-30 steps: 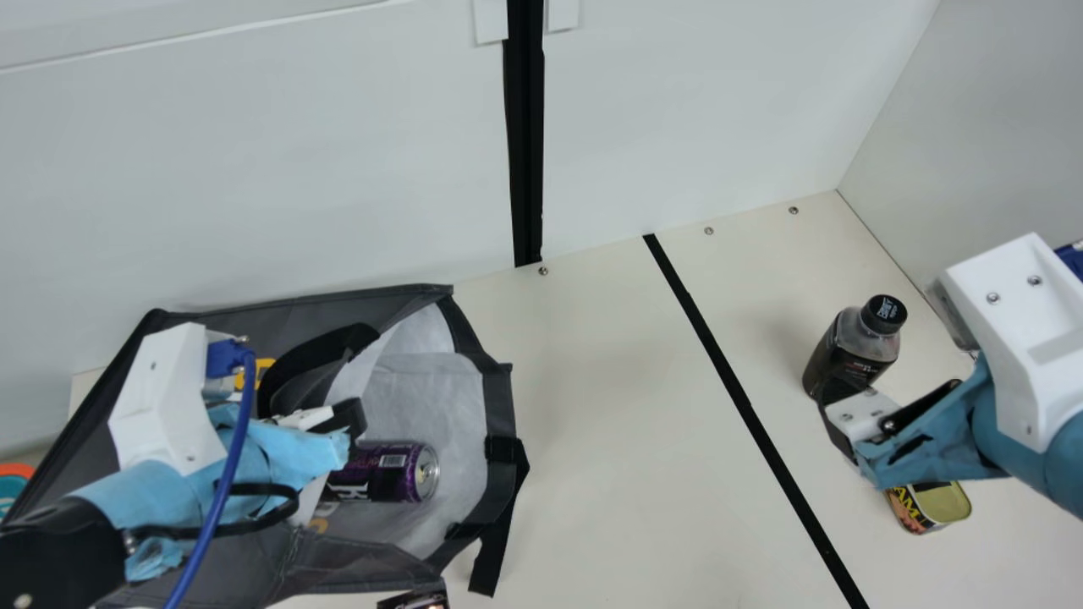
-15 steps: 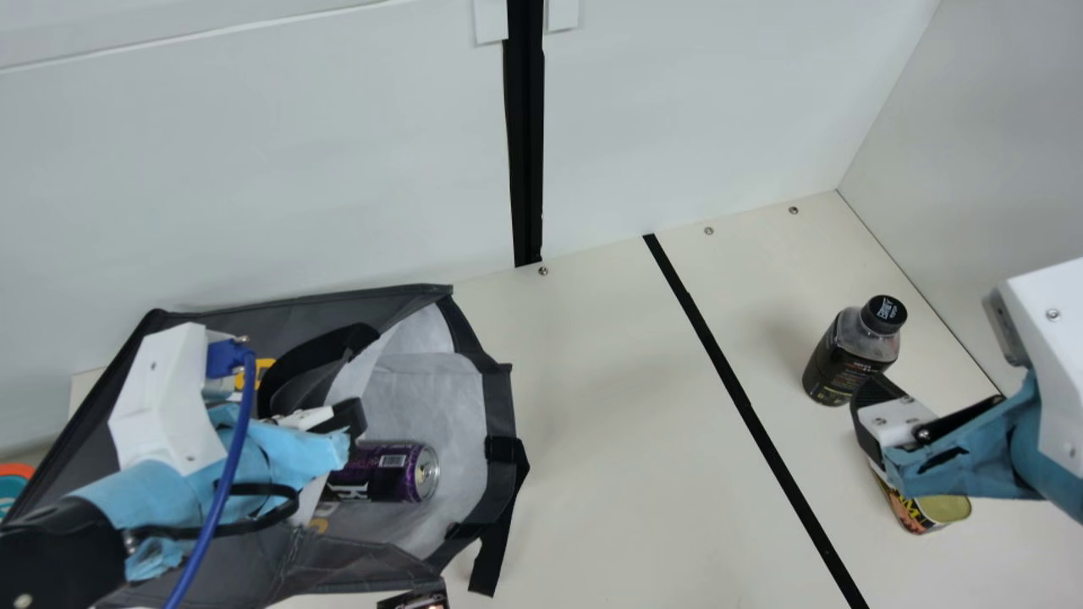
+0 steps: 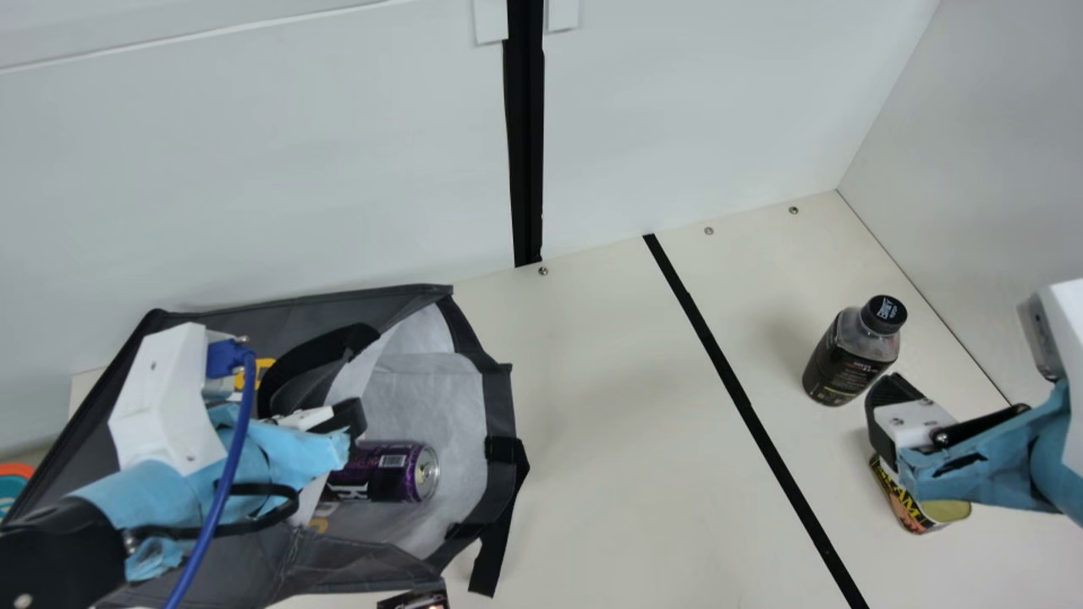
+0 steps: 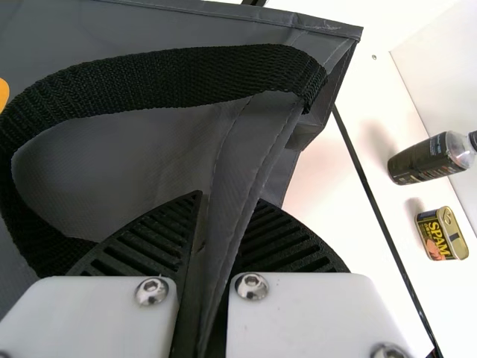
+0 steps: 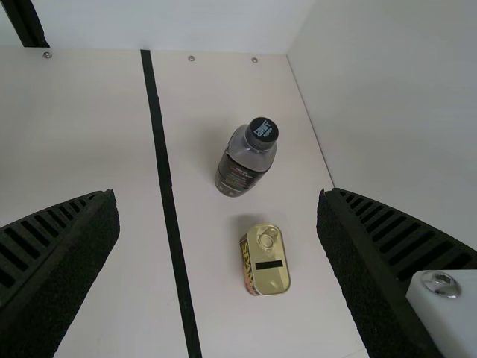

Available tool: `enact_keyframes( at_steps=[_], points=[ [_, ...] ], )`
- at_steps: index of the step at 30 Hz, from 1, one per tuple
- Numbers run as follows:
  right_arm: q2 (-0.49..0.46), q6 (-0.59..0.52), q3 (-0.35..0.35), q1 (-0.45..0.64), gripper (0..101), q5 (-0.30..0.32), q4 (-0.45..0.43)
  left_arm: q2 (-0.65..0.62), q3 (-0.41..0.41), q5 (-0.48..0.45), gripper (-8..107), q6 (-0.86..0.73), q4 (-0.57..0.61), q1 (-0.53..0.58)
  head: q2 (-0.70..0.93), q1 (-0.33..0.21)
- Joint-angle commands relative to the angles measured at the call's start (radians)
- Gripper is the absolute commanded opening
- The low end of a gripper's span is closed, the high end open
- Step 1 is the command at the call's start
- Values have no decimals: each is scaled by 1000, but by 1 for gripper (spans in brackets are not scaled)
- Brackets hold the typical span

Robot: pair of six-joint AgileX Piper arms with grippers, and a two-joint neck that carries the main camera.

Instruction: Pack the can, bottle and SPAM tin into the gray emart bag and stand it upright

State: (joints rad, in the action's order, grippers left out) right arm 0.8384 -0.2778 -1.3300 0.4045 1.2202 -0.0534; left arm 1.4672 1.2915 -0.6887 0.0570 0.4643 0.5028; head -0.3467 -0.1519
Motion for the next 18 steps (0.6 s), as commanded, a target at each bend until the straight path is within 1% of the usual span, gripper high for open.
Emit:
enact_keyframes(
  at_steps=[1,11,18],
  points=[
    [3,2,-2,4,95,0,1,0,0,0,-8,0,0,0,-2,-23],
    [20,20,1,-1,95,0,-1,0,0,0,-8,0,0,0,-2,-23],
    [46,38,-11,-16,95,0,-7,0,0,0,-8,0,0,0,-2,-23]
  ],
)
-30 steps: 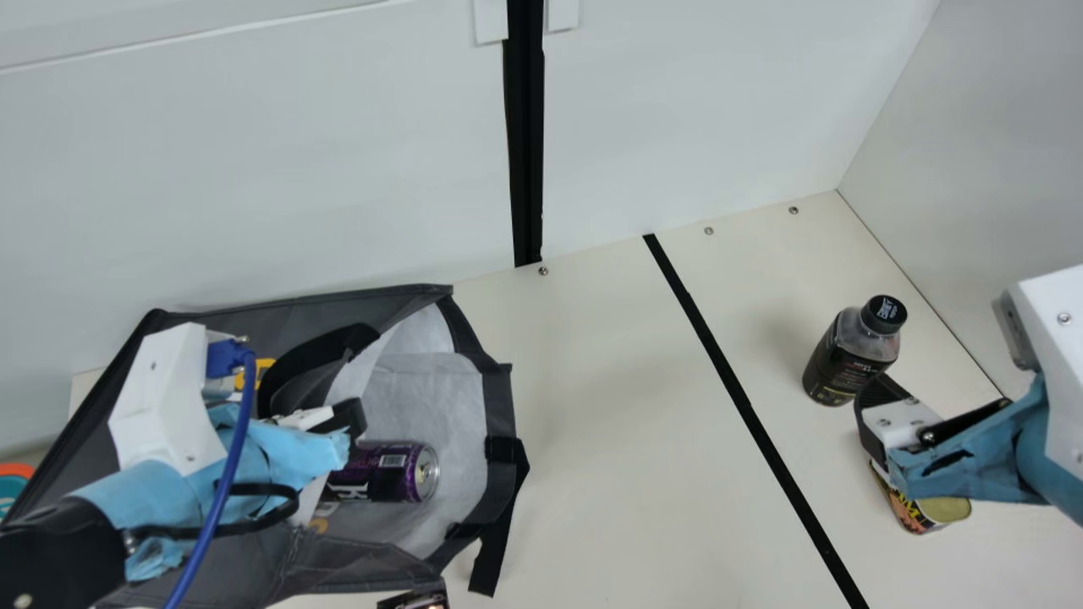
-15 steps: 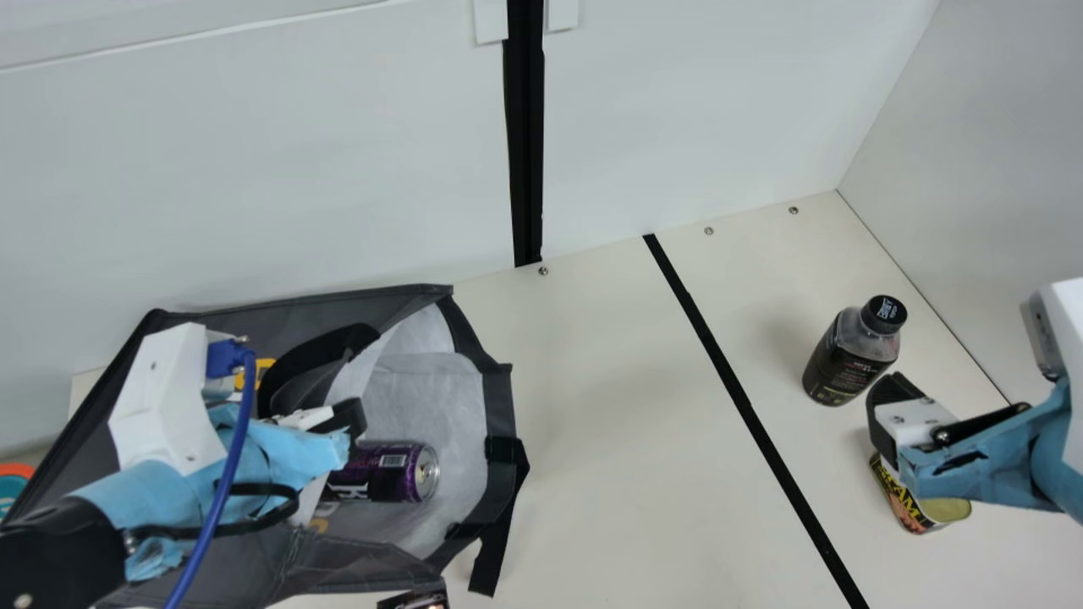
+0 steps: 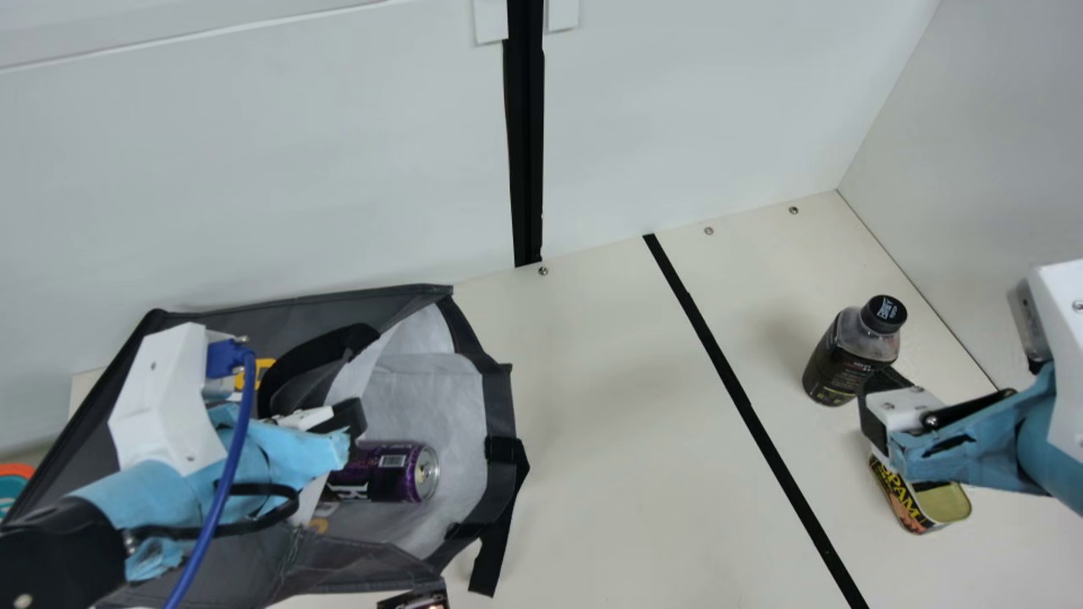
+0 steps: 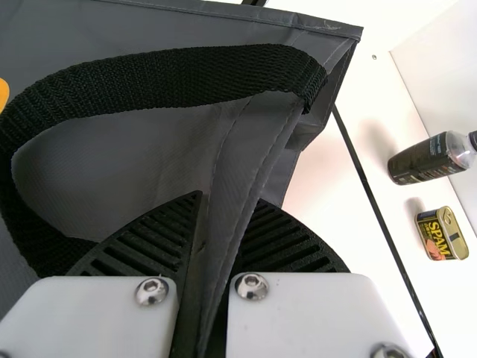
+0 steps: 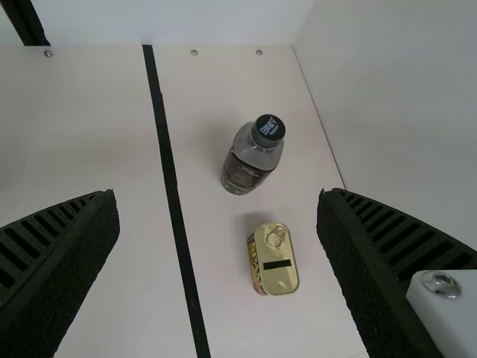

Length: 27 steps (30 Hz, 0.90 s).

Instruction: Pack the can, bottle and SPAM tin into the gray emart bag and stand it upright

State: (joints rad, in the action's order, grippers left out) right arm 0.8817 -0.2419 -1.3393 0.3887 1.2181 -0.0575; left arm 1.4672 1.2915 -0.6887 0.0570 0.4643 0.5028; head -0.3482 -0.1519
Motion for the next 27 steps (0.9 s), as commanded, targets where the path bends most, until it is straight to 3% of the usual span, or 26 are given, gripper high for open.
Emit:
enact_keyframes(
  at_steps=[1,27],
  points=[
    [8,4,-5,-2,95,2,-3,0,0,0,-8,0,0,0,-1,-23],
    [142,-52,-13,117,95,2,67,0,0,0,-8,0,0,0,-1,-23]
  ],
)
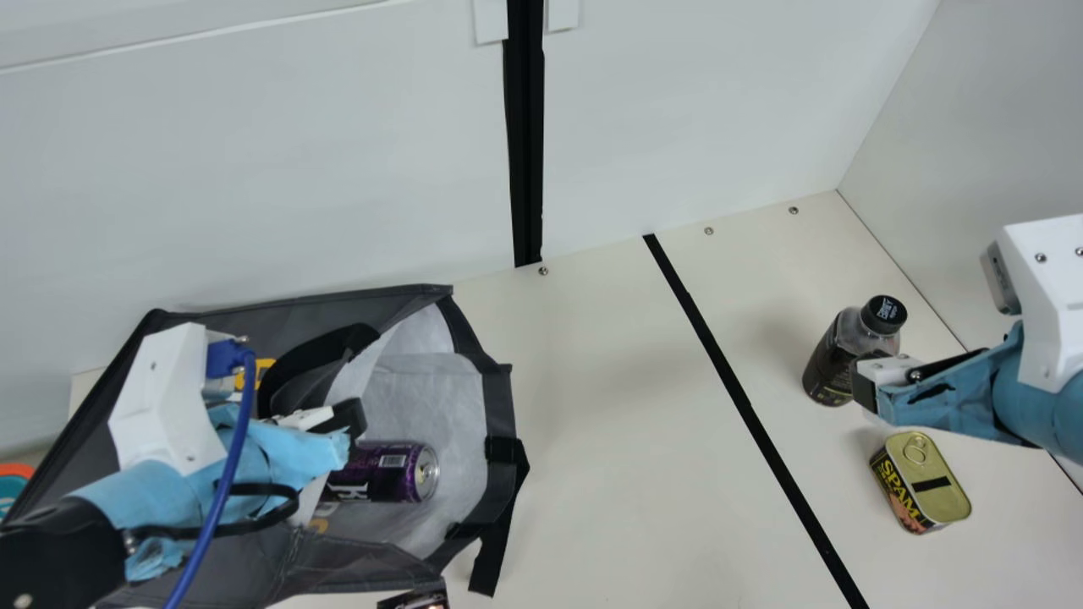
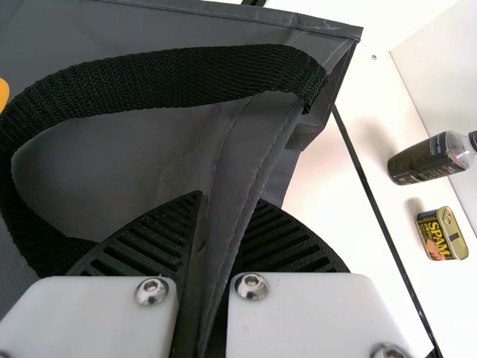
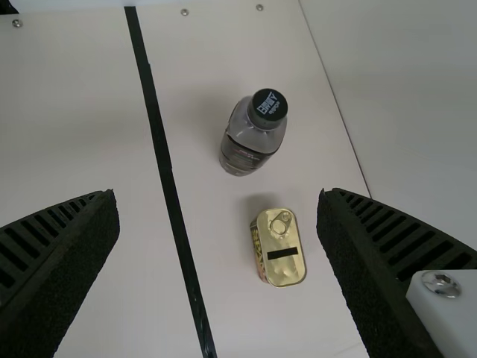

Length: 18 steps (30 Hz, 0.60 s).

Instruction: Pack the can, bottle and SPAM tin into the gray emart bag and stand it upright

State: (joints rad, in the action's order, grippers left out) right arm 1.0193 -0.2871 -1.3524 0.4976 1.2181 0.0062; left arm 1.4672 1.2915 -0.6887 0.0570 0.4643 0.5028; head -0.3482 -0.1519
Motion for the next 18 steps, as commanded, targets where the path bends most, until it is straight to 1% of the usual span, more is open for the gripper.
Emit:
enact_keyframes(
  at_steps=[1,8,18],
  points=[
    [10,-12,1,14,95,2,6,0,0,0,-8,0,0,0,-1,-23],
    [57,-59,-8,63,95,2,35,0,0,0,-8,0,0,0,-1,-23],
    [147,-112,-47,115,95,2,76,0,0,0,-8,0,0,0,-1,-23]
  ],
)
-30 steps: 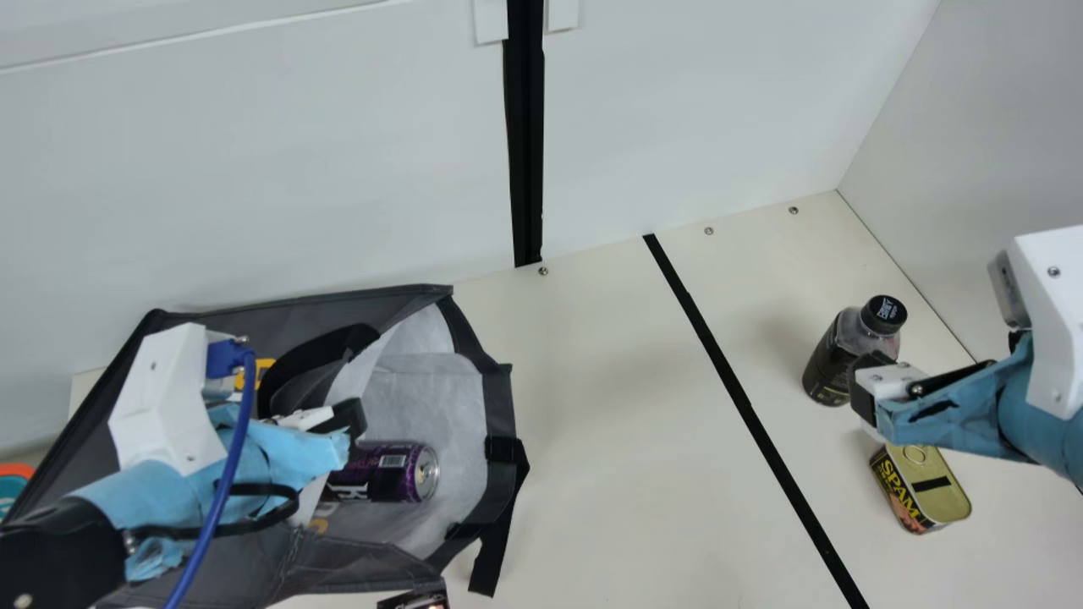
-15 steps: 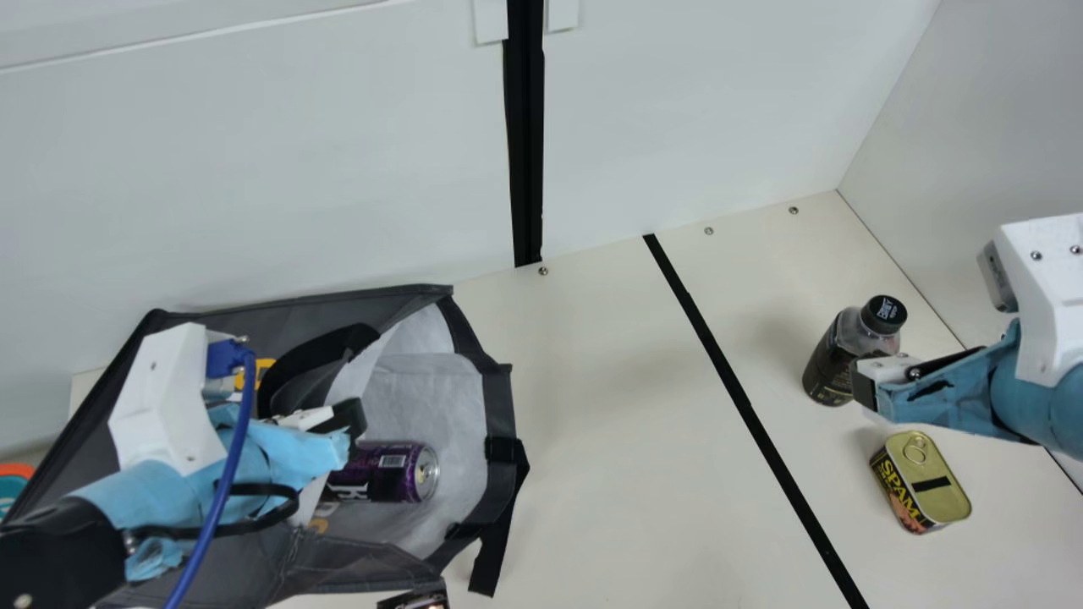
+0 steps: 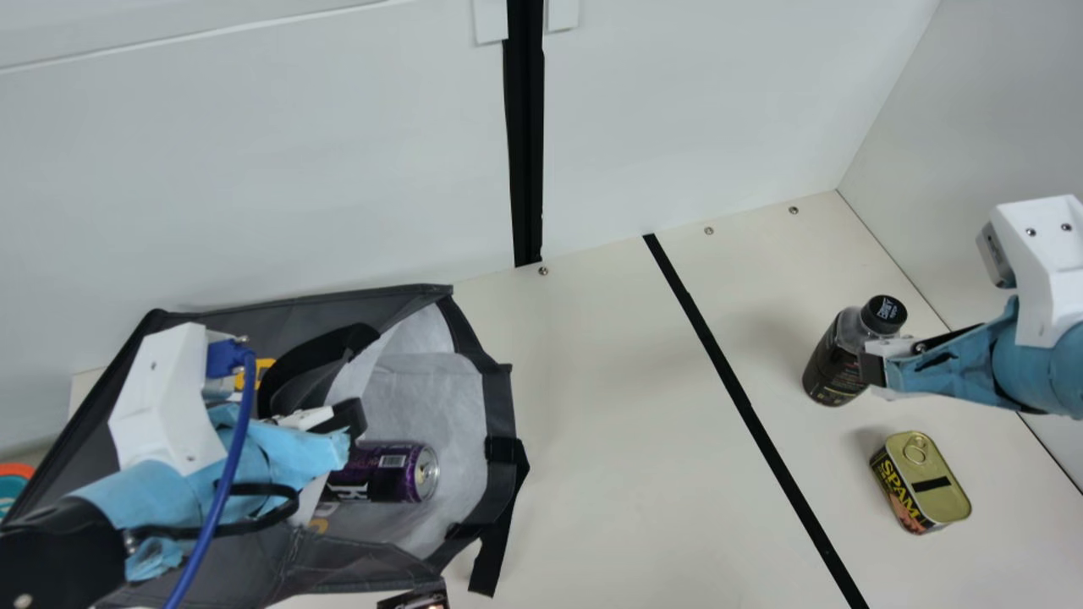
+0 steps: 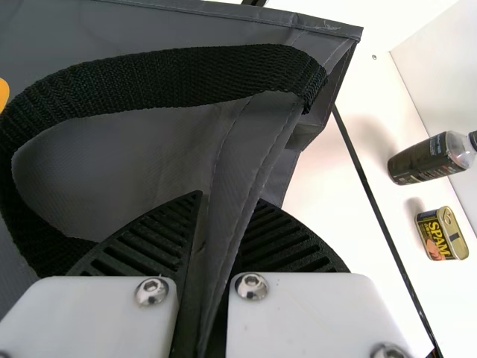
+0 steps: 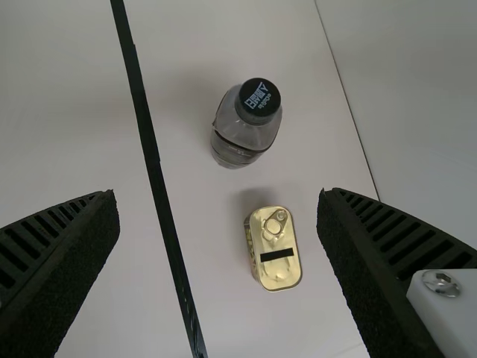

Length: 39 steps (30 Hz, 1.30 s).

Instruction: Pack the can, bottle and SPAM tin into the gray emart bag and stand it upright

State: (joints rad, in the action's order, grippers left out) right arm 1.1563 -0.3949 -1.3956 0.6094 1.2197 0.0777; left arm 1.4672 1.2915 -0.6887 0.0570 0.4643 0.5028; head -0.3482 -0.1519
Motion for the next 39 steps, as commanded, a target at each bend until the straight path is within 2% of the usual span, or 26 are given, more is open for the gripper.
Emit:
enact_keyframes(
  at_steps=[1,16,29,39],
  points=[
    [20,-11,-9,10,95,0,9,0,0,0,-8,0,0,0,-1,-23],
    [181,-75,-80,73,95,0,50,0,0,0,-8,0,0,0,-1,-23],
    [314,-101,-131,73,95,0,59,0,0,0,-8,0,0,0,-1,-23],
    [426,-118,-202,64,95,0,65,0,0,0,-8,0,0,0,-1,-23]
  ],
)
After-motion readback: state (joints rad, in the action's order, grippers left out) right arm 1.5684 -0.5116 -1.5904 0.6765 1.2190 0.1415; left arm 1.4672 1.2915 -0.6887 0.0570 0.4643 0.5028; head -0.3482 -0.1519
